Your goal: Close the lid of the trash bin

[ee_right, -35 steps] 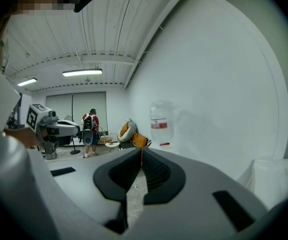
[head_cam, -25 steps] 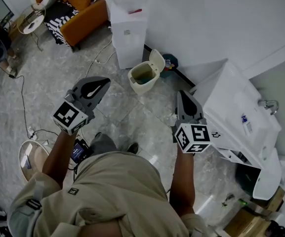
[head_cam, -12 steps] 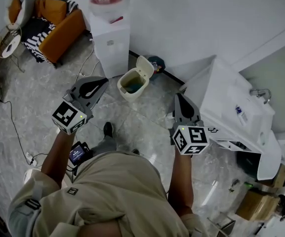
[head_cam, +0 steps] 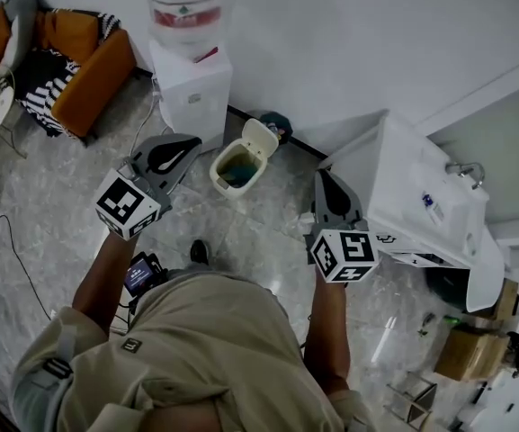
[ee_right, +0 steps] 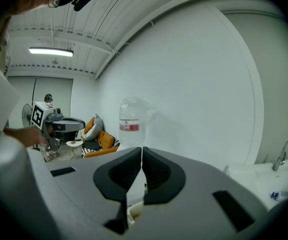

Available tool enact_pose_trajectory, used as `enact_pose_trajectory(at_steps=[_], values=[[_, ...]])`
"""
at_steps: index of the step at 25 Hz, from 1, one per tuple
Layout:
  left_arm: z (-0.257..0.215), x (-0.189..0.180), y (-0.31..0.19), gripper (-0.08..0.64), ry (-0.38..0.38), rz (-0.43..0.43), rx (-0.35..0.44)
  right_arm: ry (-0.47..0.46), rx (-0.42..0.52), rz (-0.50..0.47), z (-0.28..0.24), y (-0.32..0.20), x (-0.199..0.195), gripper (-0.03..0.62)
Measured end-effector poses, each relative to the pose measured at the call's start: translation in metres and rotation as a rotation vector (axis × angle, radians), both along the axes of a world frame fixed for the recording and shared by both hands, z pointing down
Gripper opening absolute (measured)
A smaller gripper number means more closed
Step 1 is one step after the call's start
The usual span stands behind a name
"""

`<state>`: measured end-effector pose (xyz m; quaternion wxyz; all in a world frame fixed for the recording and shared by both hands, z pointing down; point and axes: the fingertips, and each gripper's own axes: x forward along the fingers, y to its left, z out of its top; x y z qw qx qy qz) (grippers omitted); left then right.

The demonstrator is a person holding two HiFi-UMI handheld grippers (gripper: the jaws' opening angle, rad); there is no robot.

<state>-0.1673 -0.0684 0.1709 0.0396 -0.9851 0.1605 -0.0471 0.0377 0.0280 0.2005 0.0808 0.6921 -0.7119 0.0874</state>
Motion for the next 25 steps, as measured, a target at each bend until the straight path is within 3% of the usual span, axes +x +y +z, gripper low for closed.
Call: enact_pose_trajectory(at_steps=[12, 25], values=[[0.015, 0.004, -0.050, 0.014, 0.025, 0.101, -0.027, 0.029, -0.037, 0.065, 0.008, -0.042, -0.014, 0.026], [0.027, 0.043, -0.095, 0.014, -0.047, 0.062, -0.033, -0.018, -0.032, 0.032, 0.020, -0.101, 0.040, 0.025]])
